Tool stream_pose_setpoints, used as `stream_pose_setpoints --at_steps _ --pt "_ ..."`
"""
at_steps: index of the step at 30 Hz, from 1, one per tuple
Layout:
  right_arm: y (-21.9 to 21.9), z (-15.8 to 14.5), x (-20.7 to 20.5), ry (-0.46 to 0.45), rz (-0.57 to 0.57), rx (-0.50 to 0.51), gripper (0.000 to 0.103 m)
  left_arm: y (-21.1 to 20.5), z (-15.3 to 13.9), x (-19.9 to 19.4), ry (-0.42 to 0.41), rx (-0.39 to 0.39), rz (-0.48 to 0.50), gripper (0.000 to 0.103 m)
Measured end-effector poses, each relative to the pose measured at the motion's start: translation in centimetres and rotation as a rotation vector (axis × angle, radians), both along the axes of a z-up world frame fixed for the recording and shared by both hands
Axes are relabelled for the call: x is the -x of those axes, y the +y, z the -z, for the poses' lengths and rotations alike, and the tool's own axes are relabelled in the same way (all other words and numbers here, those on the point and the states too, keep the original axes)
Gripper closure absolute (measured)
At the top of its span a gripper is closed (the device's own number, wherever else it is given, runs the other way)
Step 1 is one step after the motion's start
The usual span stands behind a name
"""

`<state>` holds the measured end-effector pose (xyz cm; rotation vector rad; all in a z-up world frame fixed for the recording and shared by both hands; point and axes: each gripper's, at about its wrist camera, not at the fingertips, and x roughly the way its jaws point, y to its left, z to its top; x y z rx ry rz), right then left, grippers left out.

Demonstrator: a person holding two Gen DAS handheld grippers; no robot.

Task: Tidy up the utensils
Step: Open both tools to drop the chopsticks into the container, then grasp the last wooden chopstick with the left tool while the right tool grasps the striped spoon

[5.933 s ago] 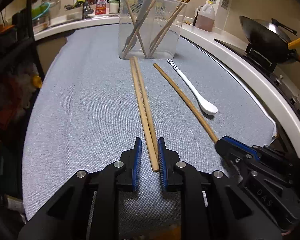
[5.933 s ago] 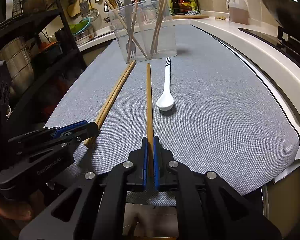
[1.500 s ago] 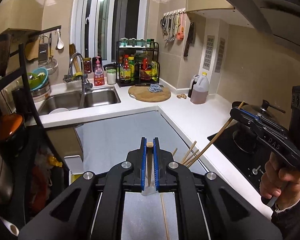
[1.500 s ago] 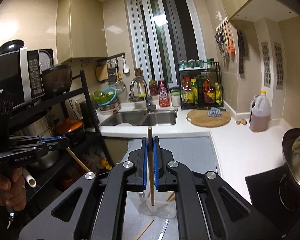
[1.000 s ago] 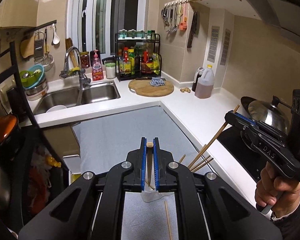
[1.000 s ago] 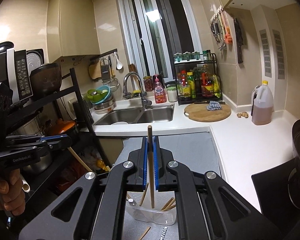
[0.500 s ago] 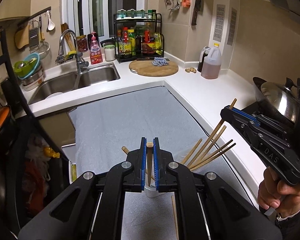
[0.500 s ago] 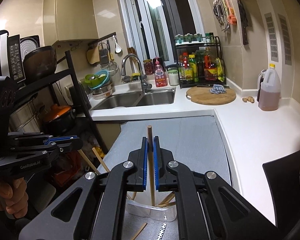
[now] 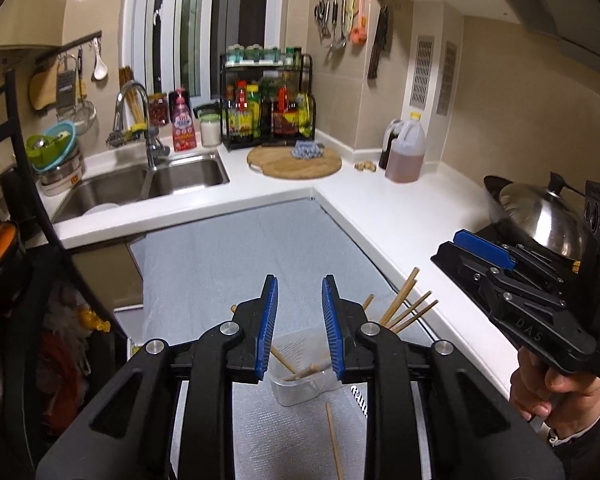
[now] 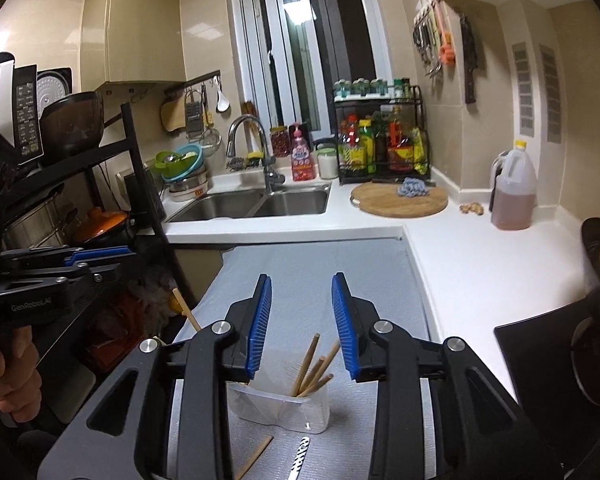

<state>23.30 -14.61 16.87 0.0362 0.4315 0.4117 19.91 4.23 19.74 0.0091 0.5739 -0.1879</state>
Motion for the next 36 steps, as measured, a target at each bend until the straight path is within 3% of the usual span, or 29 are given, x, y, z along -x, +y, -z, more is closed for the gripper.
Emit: stream_pose_setpoints --at_steps 6,11,15,17,18,27,36 --pt "-2.5 -1.1 4.9 -0.071 0.046 -0.025 0.070 0.5 -0.3 4.7 -0.075 0.021 -0.014 0.079" --pt "-4.3 0.3 8.9 -0.073 0.077 -0.035 0.070 0.6 2.8 8.3 -0.083 0.044 -0.021 0.079" --pt "-5.2 3.0 11.1 -0.027 0.086 -0.038 0.078 0.5 6.2 9.8 -0.060 0.041 -0.039 0.079" --pt "-5.5 4.8 11.9 0.010 0.081 -0.053 0.099 0.5 8.2 10.6 -0.043 0.049 -0.049 0.079" --pt "-5.5 5.8 12.2 0.031 0.077 -0.060 0.101 0.3 8.9 11.2 -0.041 0.052 -0.052 0.079" --pt "-4.3 13.6 14.3 0.201 0.068 -0.100 0.097 -0.8 16.4 14.6 -0.029 0.047 -0.104 0.082" --pt "-1.9 19.8 14.2 0.340 0.093 -0.139 0.095 -2.1 23.8 16.5 0.095 0.056 -0.129 0.084"
